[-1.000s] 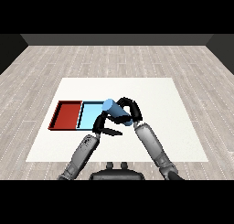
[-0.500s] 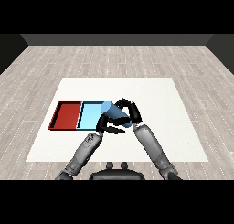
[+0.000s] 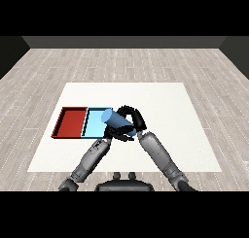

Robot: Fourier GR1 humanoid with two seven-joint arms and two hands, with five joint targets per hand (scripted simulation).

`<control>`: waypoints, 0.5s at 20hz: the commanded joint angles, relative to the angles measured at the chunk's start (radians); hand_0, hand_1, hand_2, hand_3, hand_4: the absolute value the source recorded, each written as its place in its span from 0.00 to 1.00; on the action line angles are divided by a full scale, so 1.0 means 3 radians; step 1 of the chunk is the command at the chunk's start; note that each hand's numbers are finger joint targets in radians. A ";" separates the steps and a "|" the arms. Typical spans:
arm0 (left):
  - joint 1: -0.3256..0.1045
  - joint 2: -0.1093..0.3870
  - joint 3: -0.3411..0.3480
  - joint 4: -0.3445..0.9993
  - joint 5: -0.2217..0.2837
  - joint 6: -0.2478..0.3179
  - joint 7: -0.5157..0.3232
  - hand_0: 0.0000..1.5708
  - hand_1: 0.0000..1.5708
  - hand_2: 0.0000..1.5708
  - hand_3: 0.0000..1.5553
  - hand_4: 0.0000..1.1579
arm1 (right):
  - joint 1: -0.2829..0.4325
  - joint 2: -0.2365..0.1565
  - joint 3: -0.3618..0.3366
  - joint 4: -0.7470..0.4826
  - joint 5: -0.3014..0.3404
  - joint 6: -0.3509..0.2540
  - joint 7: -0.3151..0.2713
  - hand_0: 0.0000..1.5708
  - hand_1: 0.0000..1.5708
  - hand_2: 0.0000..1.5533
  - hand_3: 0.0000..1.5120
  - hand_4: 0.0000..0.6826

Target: Pick the blue can and put it in the blue box

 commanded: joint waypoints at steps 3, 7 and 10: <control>-0.0275 -0.0007 -0.0026 0.0145 0.0289 -0.0021 -0.0003 0.00 0.00 0.00 0.00 0.00 | 0.0149 -0.0028 0.0010 -0.0261 -0.0038 0.0029 0.0019 0.87 0.87 0.93 0.91 0.84; -0.0185 -0.0007 -0.0063 0.0057 0.0039 0.0244 0.0130 0.00 0.00 0.00 0.00 0.00 | -0.0097 0.0003 0.0082 -0.0078 -0.0100 -0.0040 0.0069 0.97 0.97 0.94 0.92 0.84; -0.0028 -0.0007 -0.0211 -0.0081 0.0339 0.0312 0.0007 0.71 0.71 0.80 0.79 0.91 | 0.0026 0.0003 0.0318 0.0002 -0.0212 -0.0204 0.0010 1.00 1.00 0.94 0.91 0.84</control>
